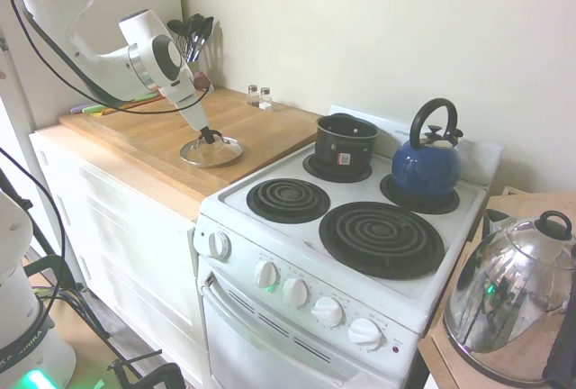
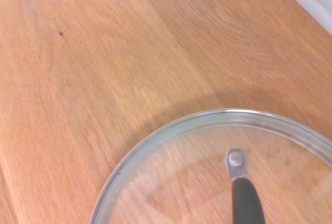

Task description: Uncover the lid of the pot

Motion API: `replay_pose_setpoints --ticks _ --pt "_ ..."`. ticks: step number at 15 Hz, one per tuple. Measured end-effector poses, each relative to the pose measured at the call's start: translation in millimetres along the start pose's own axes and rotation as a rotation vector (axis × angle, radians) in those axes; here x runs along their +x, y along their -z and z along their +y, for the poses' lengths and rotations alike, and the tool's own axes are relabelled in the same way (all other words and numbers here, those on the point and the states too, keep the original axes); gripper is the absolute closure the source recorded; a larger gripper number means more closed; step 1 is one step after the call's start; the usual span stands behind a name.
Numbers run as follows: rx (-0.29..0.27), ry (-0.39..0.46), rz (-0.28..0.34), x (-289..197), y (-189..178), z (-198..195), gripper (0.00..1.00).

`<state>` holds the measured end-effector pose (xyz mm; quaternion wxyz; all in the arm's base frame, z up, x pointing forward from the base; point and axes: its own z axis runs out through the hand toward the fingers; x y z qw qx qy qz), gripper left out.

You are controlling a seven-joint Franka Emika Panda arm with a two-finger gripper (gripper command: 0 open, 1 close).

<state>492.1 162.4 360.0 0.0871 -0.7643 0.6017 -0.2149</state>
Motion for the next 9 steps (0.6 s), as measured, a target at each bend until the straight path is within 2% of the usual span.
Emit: replay_pose_setpoints --ticks 7,9 --pt "0.004 -0.037 -0.024 19.9 9.1 -15.6 0.00" --pt "0.016 -0.078 -0.027 35.6 17.6 -19.4 0.00"
